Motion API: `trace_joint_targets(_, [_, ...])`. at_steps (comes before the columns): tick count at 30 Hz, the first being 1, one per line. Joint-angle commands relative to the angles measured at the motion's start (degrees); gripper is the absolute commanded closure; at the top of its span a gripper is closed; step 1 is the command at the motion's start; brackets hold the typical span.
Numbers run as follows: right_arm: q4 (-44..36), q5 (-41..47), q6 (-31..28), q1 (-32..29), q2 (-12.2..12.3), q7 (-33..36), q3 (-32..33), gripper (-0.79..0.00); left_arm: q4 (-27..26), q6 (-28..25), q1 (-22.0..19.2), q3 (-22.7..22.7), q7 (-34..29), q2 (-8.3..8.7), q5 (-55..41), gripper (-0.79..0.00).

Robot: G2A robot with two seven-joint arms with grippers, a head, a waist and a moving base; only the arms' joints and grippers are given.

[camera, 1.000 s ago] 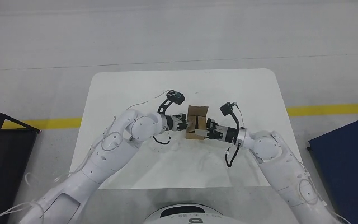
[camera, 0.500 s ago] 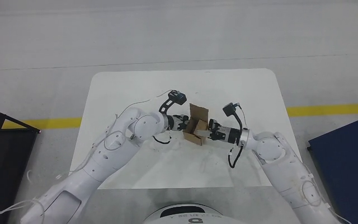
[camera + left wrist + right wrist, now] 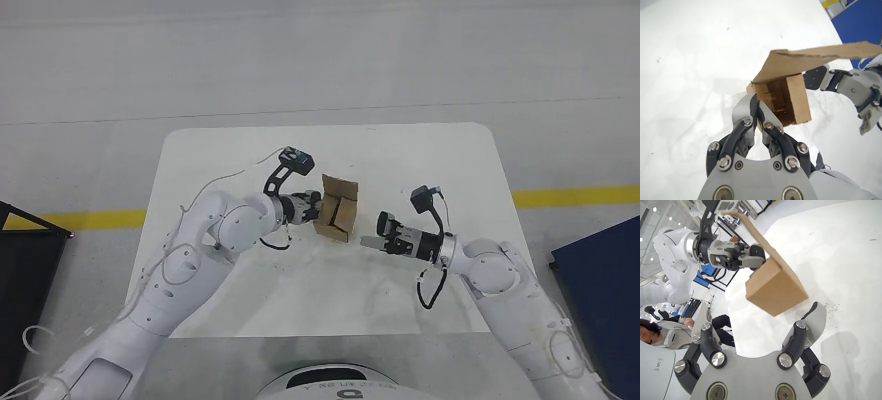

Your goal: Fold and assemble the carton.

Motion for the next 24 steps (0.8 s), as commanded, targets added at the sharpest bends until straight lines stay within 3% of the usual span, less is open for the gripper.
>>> trace_joint_targets(1, [-0.13, -0.55, -0.62, -0.04, 0.05, -0.60, 0.05, -0.785, -0.43, -0.99, 0.93, -1.76, -0.18, 0.39, -0.54, -0.785])
trace_joint_targets(6, [2.11, -0.62, -1.78, 1.55, 0.02, -1.30, -0.73, -0.757, -1.25, -3.87, 4.26, -6.82, 0.46, 1.57, -1.18, -0.785])
trace_joint_targets(11, [5.59, 0.83, -6.44, 5.13, -0.46, -5.17, -2.12, -0.785, -3.13, -7.99, 9.36, -12.76, 0.44, 3.04, -1.37, -0.785])
trace_joint_targets(15, [8.04, -1.71, -6.73, 8.96, -1.17, -7.68, -4.74, -0.785, -2.85, -8.79, 12.22, -17.85, 2.39, 3.79, -3.75, -0.785])
trace_joint_targets(19, [8.95, -4.10, -8.73, 9.43, -1.31, -6.83, -6.77, -0.785, 2.31, -8.68, 8.85, -17.72, 6.00, 3.56, -2.33, -0.785])
trace_joint_targets(24, [10.40, -5.05, -7.68, 9.75, -1.14, -5.41, -7.27, -0.785, 12.87, -8.04, -2.65, -10.71, 10.65, 1.53, -1.99, -0.785])
